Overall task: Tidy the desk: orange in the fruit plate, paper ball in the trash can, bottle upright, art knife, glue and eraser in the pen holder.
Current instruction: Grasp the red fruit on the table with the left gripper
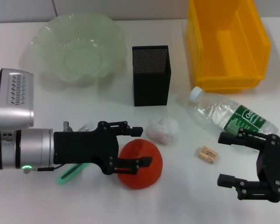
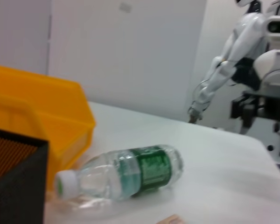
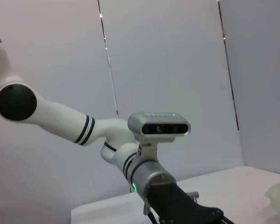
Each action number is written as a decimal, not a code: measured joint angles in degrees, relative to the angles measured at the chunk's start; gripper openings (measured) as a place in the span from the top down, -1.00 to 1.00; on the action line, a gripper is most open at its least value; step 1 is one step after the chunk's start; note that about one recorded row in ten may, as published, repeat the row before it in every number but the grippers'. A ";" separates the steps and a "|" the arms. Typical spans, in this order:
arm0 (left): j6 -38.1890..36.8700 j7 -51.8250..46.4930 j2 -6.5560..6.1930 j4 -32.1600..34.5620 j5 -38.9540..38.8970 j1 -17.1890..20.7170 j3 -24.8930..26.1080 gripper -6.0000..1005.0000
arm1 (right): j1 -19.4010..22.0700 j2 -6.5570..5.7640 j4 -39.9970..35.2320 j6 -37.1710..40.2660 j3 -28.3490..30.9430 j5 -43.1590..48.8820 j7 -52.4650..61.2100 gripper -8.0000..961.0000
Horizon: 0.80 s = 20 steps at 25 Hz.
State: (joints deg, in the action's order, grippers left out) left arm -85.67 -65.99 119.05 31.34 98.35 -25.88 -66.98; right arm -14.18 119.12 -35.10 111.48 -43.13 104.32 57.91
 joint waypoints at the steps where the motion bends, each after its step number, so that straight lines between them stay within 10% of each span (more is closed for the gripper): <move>1: 1.59 0.01 0.07 -0.44 -0.01 -0.15 -0.08 -0.39 | -0.07 0.01 0.34 0.03 0.15 -0.02 -0.04 -0.74; 20: 7.96 0.07 -0.22 -4.82 0.52 -1.34 -1.17 -0.34 | -0.33 -0.09 2.40 2.88 3.41 -0.25 -1.05 -0.74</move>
State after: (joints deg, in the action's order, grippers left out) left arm -77.71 -65.92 118.83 26.52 98.87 -27.21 -68.15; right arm -14.51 119.04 -32.70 114.37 -39.72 104.07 56.86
